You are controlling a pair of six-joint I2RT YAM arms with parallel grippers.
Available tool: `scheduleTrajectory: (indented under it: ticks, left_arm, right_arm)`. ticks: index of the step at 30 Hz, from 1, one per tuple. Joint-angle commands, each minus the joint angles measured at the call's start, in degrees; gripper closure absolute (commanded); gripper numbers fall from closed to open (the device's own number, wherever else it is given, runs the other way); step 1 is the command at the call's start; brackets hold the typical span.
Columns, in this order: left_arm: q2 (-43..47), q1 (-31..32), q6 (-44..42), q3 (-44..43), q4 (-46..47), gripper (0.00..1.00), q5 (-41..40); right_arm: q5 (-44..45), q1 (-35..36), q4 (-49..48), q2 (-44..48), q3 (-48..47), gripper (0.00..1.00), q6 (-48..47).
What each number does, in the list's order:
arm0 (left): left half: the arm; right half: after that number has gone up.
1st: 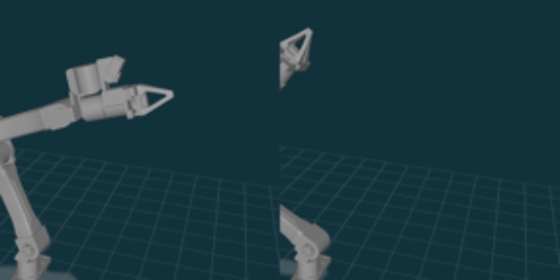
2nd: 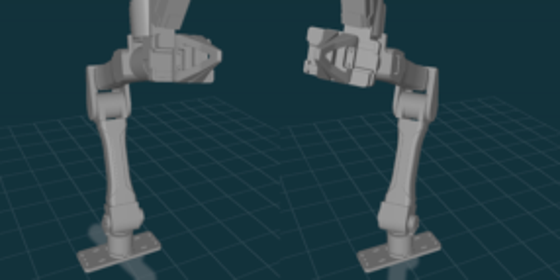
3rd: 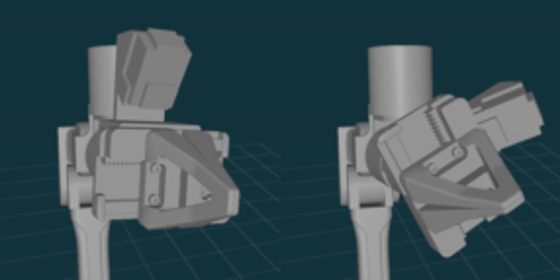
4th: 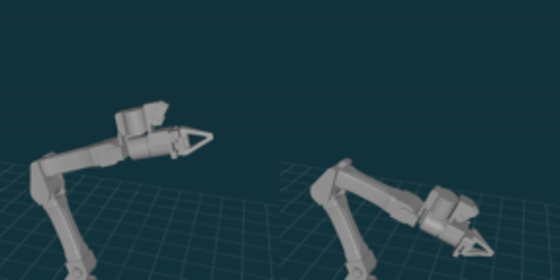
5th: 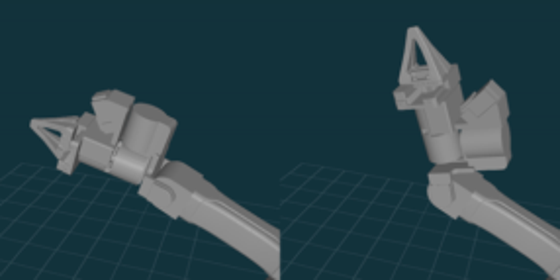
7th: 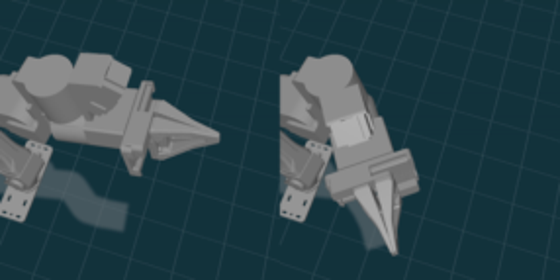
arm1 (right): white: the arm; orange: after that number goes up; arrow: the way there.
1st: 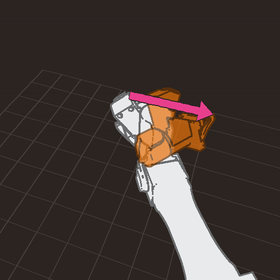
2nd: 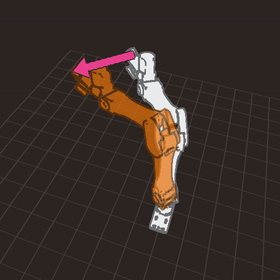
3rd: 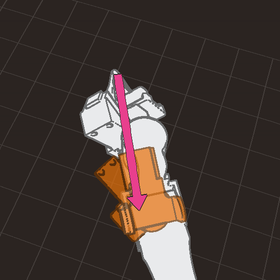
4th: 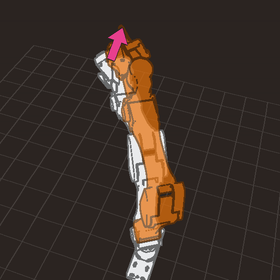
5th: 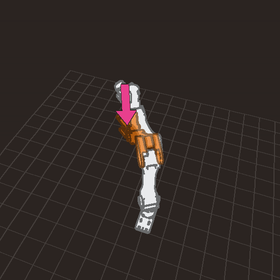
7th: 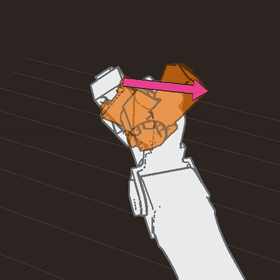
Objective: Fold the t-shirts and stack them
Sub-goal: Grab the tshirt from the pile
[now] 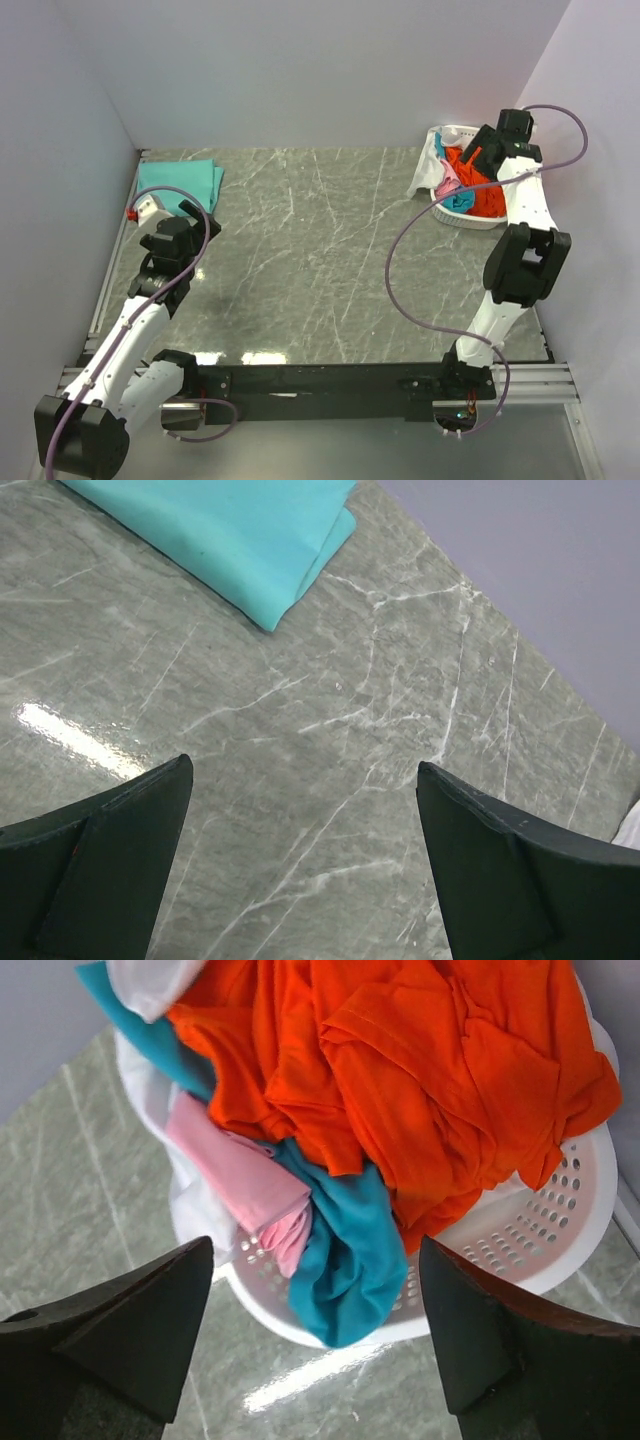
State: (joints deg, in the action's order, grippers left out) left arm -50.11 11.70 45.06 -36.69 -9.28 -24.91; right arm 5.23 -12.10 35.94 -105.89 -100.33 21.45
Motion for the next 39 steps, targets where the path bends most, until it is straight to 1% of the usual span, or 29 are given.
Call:
scheduleTrajectory:
  ticks: [1,2,3,6,8,10,13,19,23,25,28,31,35,39]
  left_arm:
    - [0.10,-0.01,-0.94,-0.58,1.46,0.00,-0.23]
    - [-0.34,0.07,-1.02,-0.84,1.37,0.01,-0.23]
    - [-0.60,0.07,-1.02,-1.19,0.93,0.01,-0.32]
    - [-1.13,-0.01,-0.94,-1.46,0.75,0.01,-0.32]
    - [-1.22,-0.02,-0.94,-1.20,0.93,0.00,-0.06]
    - [-1.31,-0.10,-0.94,-1.37,0.58,0.01,-0.05]
    - [-0.96,-0.01,-0.68,-1.11,0.75,0.01,-0.40]
    - [-0.60,-0.10,-0.67,-0.75,0.75,0.01,-1.02]
    - [-0.78,-0.01,-0.59,-0.49,1.19,0.00,-0.85]
    - [-1.04,-0.10,-0.76,-0.66,1.11,0.01,-0.58]
    - [-1.48,-0.01,-0.76,-1.02,0.84,0.00,-0.93]
    - [-1.83,-0.02,-0.67,-0.93,1.02,0.00,-0.93]
    - [-2.27,-0.10,-0.50,-1.11,1.10,0.01,-0.76]
    - [-2.89,-0.02,-0.50,-1.37,0.93,0.00,-0.76]
  right_arm:
    - [-3.64,-1.52,1.76,-2.65,-4.16,0.11,-3.34]
    - [-5.04,-1.53,1.24,-3.01,-4.34,0.12,-4.74]
    - [-8.37,-1.53,0.71,-3.10,-4.17,0.13,-5.36]
    - [-11.38,-1.53,-2.28,-2.66,-2.68,0.13,-7.65]
    - [-9.82,-1.53,-1.94,-3.01,-3.20,0.13,-7.66]
    - [-3.87,-1.61,-0.27,-4.50,-4.95,0.13,-7.13]
    - [-1.02,-2.14,1.05,-7.13,-7.50,0.13,-6.08]
    - [-0.85,-2.84,-0.17,-10.56,-9.87,0.13,-3.79]
    - [-0.31,-4.86,0.26,-14.25,-13.48,0.13,-1.16]
    - [-1.80,-5.92,-0.08,-16.36,-14.88,0.14,-0.36]
    - [-2.51,-7.15,-0.61,-18.47,-16.03,0.14,-0.01]
    - [-0.85,-7.50,-0.35,-20.41,-16.64,0.14,-0.80]
    - [-0.05,-7.59,-0.52,-21.65,-15.07,0.16,-1.85]
    - [-4.17,-7.59,-2.45,-20.59,-11.03,0.20,-2.64]
